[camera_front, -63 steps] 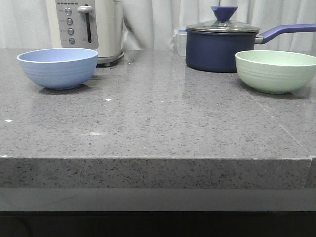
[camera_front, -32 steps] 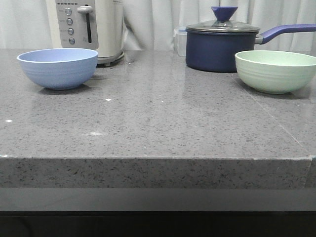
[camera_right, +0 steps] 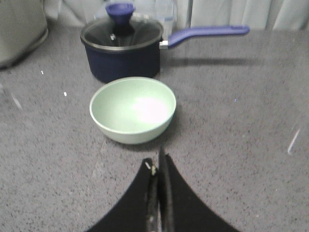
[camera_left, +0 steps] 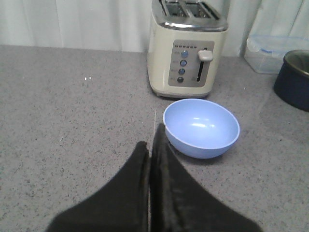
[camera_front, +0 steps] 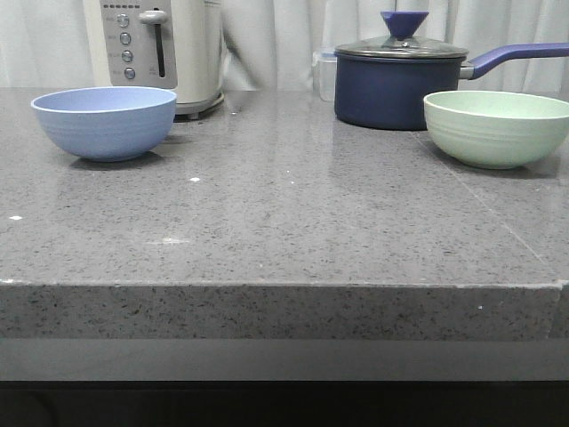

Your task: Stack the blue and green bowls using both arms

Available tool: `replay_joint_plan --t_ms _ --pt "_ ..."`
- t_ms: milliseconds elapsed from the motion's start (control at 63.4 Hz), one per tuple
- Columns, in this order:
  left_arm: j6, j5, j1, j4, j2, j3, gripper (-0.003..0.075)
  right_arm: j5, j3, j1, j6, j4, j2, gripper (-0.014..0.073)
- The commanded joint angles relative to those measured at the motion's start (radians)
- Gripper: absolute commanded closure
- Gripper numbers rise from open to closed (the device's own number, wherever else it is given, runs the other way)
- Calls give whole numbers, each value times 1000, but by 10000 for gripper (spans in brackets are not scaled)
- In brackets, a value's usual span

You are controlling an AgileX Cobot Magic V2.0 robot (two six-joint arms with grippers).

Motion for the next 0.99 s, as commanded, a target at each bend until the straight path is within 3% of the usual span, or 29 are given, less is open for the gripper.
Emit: replay_joint_plan --t_ms 0,316,426,537,647,710,852,978 --pt "-7 -61 2 -6 41 -34 740 -62 -33 -4 -6 -15 56 650" --pt "-7 -76 2 -6 146 -30 740 -53 -31 -4 -6 -23 192 648" --pt "-7 -83 2 -3 179 -30 720 -51 -31 -4 -6 -38 231 600" --pt "-7 -98 2 2 206 -30 569 -49 -31 -4 -6 -39 264 414" --pt "-7 -112 2 4 223 -30 282 -51 -31 -4 -6 -39 297 132" --pt "-7 -116 2 4 223 -30 197 -49 -31 -4 -6 -33 311 42" --pt "-7 -132 -5 -4 230 -30 174 -33 -46 -4 -6 -7 349 18" --pt "-7 -143 -72 -7 244 -30 174 19 -117 -4 -6 -7 402 18"
